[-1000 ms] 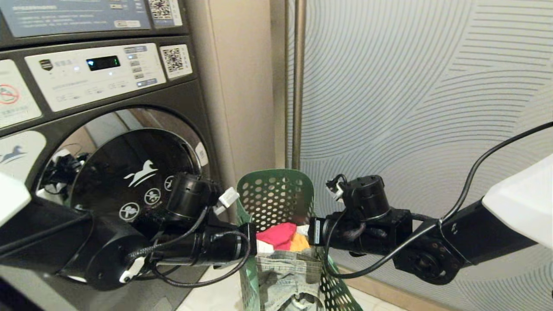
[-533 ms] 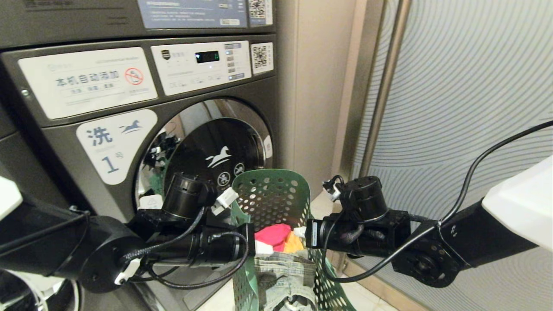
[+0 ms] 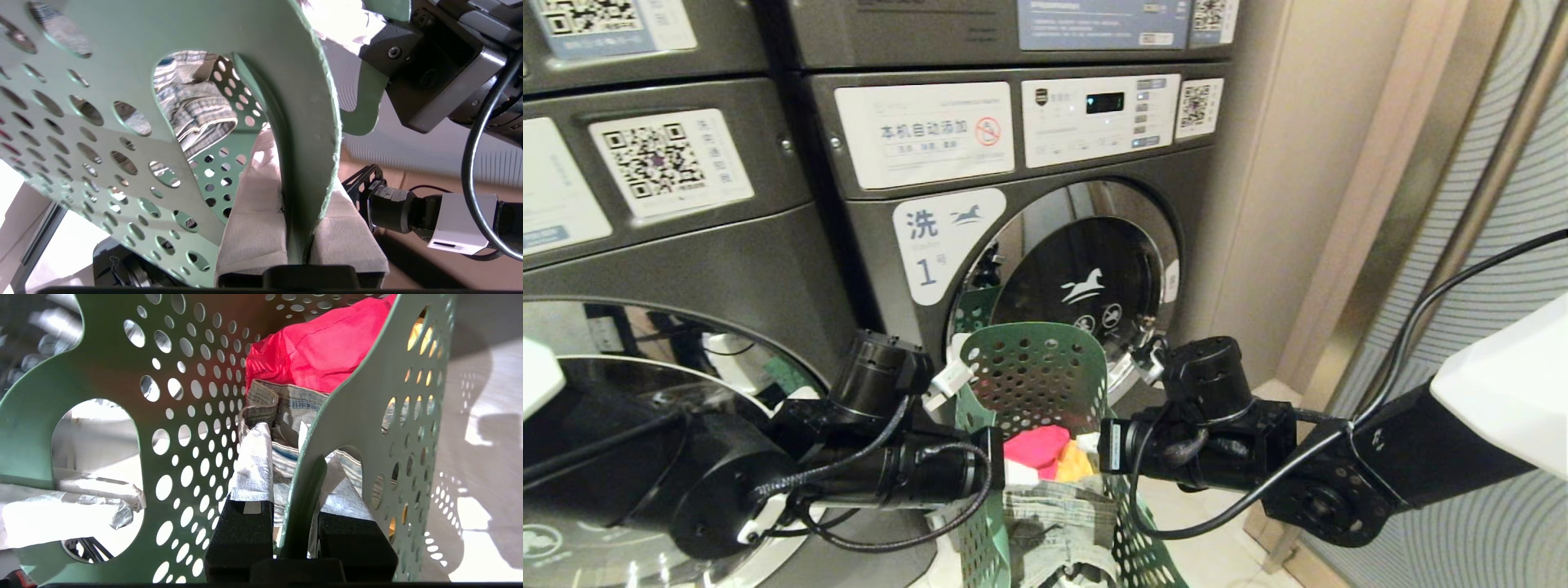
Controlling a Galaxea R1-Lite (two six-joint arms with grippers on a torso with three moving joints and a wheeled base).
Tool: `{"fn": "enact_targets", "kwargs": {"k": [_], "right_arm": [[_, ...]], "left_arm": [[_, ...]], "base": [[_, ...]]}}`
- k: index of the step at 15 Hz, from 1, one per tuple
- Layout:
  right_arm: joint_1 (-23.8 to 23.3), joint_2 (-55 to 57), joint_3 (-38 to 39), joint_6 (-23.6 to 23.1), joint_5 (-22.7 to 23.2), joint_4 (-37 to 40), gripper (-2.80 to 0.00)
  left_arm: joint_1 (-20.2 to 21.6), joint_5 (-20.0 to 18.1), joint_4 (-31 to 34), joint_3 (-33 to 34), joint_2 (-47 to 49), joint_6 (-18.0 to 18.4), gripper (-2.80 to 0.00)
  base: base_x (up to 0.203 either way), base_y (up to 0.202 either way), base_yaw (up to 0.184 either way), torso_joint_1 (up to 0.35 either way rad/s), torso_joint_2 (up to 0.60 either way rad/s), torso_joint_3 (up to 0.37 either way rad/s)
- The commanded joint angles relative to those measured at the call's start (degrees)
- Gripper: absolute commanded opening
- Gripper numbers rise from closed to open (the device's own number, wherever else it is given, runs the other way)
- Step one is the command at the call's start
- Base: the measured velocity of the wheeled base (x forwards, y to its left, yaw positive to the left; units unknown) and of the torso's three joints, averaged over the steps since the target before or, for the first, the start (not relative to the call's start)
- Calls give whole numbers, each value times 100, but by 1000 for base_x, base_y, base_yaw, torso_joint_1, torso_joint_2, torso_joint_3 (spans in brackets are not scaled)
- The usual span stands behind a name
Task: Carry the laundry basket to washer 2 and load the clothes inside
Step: Pick up the clothes basket and put it beside the washing machine
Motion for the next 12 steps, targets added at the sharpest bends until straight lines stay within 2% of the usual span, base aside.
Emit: {"fn": "enact_targets", "kwargs": {"k": [1,5,12], "right_arm": [[8,25,1,12,-2,-22,-280],[66,32,20,19,-2,-31,-280],[76,32,36,3,-2,-31,-280]], "left_arm": [[-1,-13,-19,-3,7,-13,-280],[-10,-13,-19,-3,22,-12,-280],[-18,-13,-19,-3,-4,-12,-280]], "base": [[1,-12,177,2,2,7],[0,-5,117,1,2,0],[-10,0,1,1,0,0]]}}
